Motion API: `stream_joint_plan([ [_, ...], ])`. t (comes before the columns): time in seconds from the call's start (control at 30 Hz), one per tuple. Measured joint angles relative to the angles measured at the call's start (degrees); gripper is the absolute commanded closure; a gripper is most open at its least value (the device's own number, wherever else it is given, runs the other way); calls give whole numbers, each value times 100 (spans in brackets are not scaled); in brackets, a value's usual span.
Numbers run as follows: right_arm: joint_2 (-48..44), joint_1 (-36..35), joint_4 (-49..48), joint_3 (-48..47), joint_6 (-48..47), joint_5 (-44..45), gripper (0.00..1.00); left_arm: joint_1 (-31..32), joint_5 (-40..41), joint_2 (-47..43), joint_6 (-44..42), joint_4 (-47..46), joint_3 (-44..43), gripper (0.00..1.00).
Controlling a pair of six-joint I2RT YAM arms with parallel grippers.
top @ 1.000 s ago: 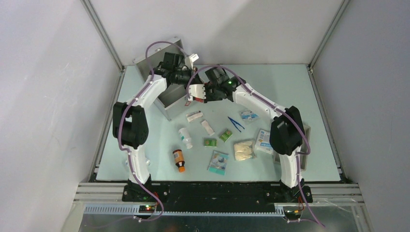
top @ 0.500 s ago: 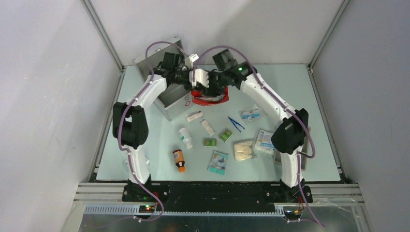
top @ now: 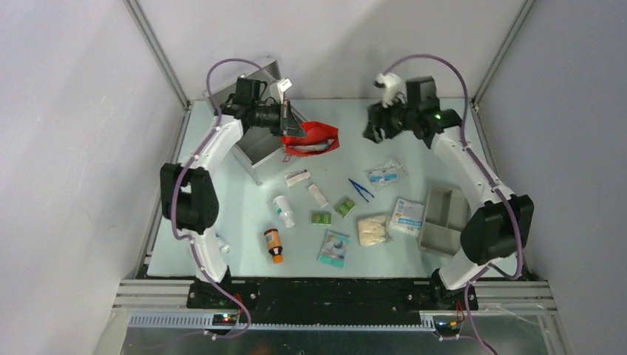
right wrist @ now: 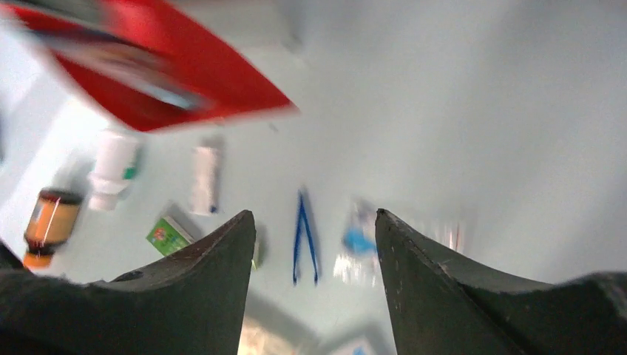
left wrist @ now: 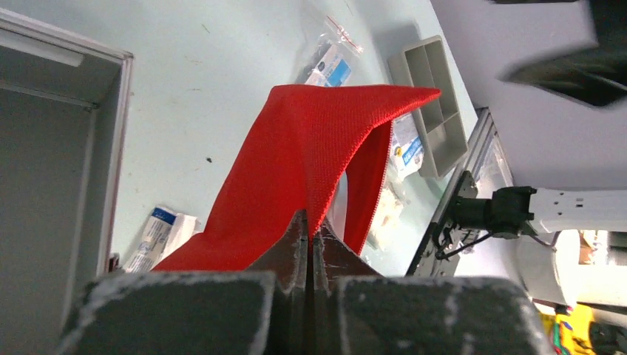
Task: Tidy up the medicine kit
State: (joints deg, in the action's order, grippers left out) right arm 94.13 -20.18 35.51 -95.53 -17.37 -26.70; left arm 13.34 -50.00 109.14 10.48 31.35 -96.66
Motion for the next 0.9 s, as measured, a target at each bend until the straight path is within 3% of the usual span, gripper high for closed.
stream_joint_plan([
  [0.1,-275,719,-315,1261,1252,584,34,-66,35,-190,-105,26,83,100],
  [0.27,-127,1174,-188,2618,2149,1143,31,15,116,-323,-299,20,107,100],
  [0.57,603,1580,-291,2590,2820,1331,39,39,284,-542,-446,26,197,100],
  [0.9,1937,1451,-396,1655,3095,1596,47,35,540,-708,-501,164,326,100],
])
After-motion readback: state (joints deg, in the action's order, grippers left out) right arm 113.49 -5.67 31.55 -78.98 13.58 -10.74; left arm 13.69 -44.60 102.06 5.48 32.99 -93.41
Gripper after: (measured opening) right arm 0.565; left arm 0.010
